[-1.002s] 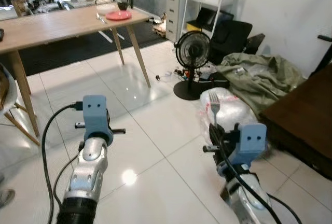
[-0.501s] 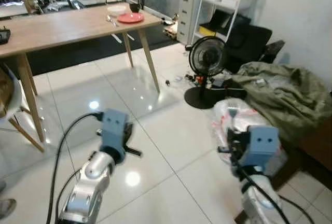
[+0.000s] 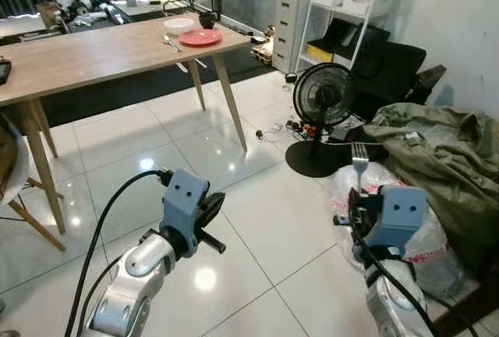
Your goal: Setting the table
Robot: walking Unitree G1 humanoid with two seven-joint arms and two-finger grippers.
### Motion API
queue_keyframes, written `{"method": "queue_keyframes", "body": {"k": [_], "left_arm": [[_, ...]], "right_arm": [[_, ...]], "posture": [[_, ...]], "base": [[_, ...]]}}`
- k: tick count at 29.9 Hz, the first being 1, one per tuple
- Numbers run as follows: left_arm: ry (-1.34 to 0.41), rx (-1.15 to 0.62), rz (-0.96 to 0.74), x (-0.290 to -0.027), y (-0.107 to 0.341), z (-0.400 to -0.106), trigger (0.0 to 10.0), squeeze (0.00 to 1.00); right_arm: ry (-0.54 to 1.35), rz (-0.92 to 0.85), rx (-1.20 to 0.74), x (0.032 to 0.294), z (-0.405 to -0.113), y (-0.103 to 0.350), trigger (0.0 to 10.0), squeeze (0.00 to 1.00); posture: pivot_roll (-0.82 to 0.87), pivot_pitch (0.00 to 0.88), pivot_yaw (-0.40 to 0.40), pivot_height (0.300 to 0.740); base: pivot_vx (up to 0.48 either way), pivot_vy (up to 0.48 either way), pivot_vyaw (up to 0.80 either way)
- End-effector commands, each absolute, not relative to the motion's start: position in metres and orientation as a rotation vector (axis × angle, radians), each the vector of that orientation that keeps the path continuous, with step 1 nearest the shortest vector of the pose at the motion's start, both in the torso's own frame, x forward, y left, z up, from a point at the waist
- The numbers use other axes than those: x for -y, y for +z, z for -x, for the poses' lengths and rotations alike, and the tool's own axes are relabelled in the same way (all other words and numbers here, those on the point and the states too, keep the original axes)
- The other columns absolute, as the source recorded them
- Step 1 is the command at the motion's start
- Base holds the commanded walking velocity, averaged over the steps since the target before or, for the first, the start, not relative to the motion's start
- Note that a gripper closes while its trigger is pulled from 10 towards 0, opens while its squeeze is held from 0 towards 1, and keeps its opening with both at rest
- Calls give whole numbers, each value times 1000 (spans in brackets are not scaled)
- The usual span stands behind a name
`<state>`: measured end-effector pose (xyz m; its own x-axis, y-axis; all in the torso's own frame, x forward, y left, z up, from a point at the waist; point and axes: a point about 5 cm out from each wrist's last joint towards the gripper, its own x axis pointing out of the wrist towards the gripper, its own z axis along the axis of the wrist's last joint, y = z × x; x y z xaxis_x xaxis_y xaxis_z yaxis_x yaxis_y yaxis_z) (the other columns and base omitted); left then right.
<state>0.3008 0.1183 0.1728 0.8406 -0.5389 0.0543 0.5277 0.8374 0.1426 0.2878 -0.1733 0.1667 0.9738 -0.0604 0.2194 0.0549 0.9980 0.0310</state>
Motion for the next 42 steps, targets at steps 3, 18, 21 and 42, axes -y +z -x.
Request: {"method": "queue_keyframes", "body": {"k": [3, 18, 21, 42], "left_arm": [[-608, 82, -124, -120, 173, -293, 10000, 0], [-632, 79, -97, -132, 177, -277, 10000, 0], [-620, 80, -101, -135, 178, -276, 10000, 0], [-507, 99, -75, -135, 179, -290, 10000, 0]], "right_arm": [[51, 13, 227, 163, -282, 164, 10000, 0], [344, 51, 212, 142, -289, 162, 10000, 0], [350, 53, 209, 144, -289, 161, 10000, 0], [239, 26, 231, 156, -299, 167, 10000, 0]], "posture": [[-16, 41, 117, 740], [1, 19, 96, 740], [10, 14, 88, 740], [9, 5, 79, 740]], "base": [[472, 0, 0], [472, 0, 0], [472, 0, 0], [472, 0, 0]]}}
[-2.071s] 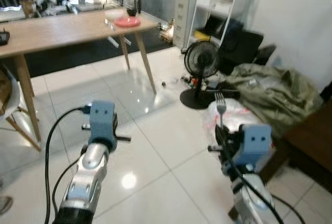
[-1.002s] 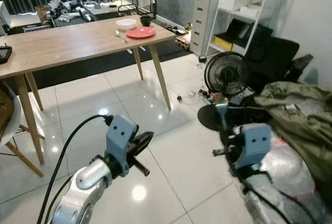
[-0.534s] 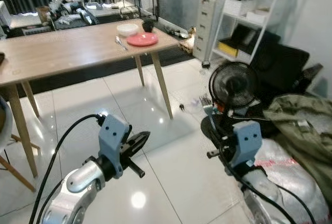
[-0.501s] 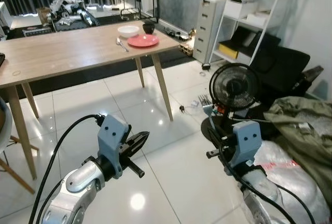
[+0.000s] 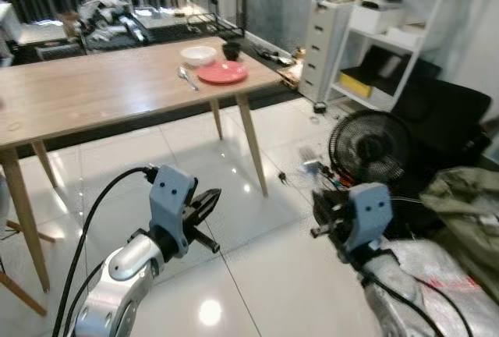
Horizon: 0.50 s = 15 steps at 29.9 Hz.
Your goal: Setting the table
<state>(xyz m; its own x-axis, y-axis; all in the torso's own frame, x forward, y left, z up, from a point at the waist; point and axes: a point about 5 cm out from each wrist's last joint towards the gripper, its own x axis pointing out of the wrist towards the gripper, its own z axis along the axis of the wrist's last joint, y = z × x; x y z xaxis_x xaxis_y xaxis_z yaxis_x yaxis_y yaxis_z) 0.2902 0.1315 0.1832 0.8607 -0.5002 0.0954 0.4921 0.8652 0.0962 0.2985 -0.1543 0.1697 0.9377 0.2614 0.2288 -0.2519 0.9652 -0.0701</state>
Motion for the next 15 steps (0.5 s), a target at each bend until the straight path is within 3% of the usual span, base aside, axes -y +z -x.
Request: {"method": "queue_keyframes", "body": {"k": [1, 15], "left_arm": [[-507, 99, -75, -135, 179, -290, 10000, 0], [-489, 101, -74, -135, 178, -293, 10000, 0]], "right_arm": [[239, 26, 231, 156, -299, 167, 10000, 0], [229, 9, 238, 154, -300, 169, 10000, 0]], "posture": [[9, 5, 79, 740], [14, 14, 78, 740]], "base": [[472, 0, 0], [472, 0, 0]]}}
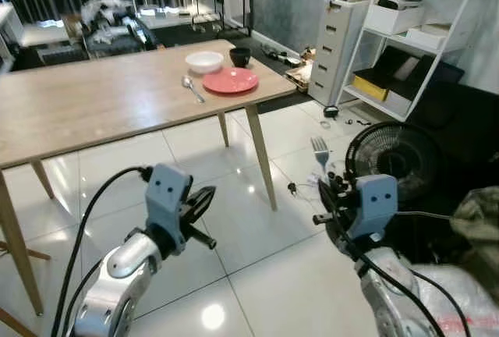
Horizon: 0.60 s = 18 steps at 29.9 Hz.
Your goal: Setting the table
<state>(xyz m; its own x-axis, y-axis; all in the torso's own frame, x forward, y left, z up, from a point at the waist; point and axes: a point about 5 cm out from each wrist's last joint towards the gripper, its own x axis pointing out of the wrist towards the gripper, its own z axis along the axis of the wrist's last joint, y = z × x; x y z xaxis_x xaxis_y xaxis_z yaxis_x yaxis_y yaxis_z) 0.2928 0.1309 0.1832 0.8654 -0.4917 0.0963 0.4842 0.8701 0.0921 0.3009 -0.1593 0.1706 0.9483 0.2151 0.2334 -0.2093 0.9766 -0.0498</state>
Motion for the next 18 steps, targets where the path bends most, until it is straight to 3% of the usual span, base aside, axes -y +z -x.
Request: {"method": "queue_keyframes", "body": {"k": [1, 18], "left_arm": [[-488, 101, -73, -135, 178, -293, 10000, 0], [-458, 105, -67, -135, 177, -295, 10000, 0]], "right_arm": [[229, 9, 237, 154, -300, 169, 10000, 0], [236, -14, 249, 149, -300, 172, 10000, 0]], "posture": [[14, 14, 78, 740], [16, 14, 76, 740]], "base": [[472, 0, 0], [472, 0, 0]]}}
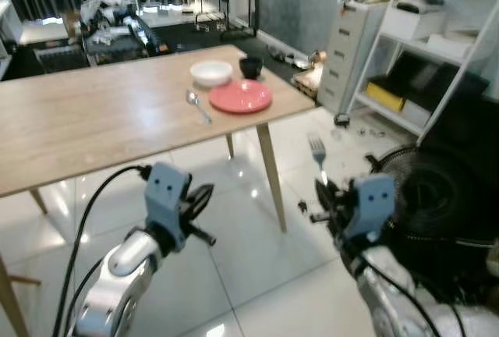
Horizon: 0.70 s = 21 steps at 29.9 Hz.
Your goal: Setting the table
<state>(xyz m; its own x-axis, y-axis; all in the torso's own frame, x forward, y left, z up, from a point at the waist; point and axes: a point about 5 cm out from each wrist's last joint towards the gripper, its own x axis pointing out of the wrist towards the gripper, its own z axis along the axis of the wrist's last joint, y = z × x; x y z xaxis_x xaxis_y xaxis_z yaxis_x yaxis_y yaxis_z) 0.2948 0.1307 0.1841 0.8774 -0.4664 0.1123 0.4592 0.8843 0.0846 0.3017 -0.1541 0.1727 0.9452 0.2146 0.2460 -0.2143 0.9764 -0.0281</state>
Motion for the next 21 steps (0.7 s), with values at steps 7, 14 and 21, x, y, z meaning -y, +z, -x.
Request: {"method": "queue_keyframes", "body": {"k": [7, 14, 21], "left_arm": [[-441, 105, -56, -136, 177, -295, 10000, 0], [-426, 107, -53, -136, 177, -296, 10000, 0], [-423, 109, -51, -135, 177, -297, 10000, 0]], "right_arm": [[240, -10, 251, 149, -301, 172, 10000, 0], [252, -5, 252, 145, -301, 172, 10000, 0], [257, -4, 251, 143, -301, 172, 10000, 0]], "posture": [[16, 12, 74, 740], [18, 11, 75, 740], [20, 12, 76, 740]], "base": [[472, 0, 0], [472, 0, 0], [472, 0, 0]]}}
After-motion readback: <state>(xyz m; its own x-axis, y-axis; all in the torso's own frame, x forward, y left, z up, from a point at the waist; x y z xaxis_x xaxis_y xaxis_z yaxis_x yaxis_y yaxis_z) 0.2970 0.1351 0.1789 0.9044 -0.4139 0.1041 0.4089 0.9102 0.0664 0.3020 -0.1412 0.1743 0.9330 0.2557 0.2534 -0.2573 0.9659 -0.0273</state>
